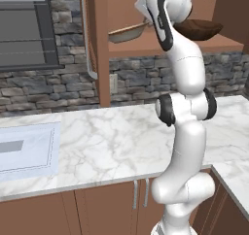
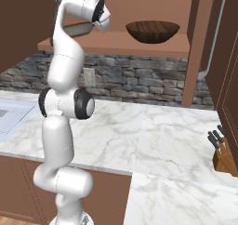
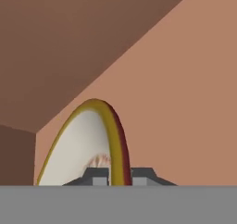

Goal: Move the bowls from the cabinet to the plates on the dining table.

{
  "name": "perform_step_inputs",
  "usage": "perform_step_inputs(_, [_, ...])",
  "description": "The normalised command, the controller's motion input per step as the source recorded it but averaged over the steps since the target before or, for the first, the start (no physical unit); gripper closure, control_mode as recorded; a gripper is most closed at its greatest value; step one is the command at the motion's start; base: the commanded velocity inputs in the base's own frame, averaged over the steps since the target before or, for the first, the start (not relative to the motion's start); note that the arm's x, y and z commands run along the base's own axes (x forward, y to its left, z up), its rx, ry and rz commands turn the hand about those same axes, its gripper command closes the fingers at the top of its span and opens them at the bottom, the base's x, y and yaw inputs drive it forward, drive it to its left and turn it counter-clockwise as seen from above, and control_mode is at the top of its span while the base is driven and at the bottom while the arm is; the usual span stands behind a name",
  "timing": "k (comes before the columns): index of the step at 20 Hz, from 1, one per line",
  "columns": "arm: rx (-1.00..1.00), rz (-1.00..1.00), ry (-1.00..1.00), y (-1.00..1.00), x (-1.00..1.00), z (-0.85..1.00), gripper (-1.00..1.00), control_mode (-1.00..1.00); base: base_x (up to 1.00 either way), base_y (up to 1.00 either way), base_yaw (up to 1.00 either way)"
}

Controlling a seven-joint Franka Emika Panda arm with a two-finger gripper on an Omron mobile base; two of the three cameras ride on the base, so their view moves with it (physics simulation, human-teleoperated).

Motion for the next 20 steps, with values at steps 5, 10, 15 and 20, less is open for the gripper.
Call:
perform_step_inputs(5, [0.0,0.0,-0.17,-0.31,-0.61,0.0,1.0,-1.0,0.0,0.0,0.0])
perform_step_inputs(10, [0.0,0.0,-0.21,-0.2,-0.75,-0.03,1.0,-1.0,0.0,0.0,0.0])
perform_step_inputs(15, [0.01,0.0,-0.17,-0.06,-0.99,-0.01,1.0,-1.0,0.0,0.0,0.0])
perform_step_inputs(20, [0.02,0.0,-0.11,0.0,-1.0,0.0,1.0,-1.0,0.0,0.0,0.0])
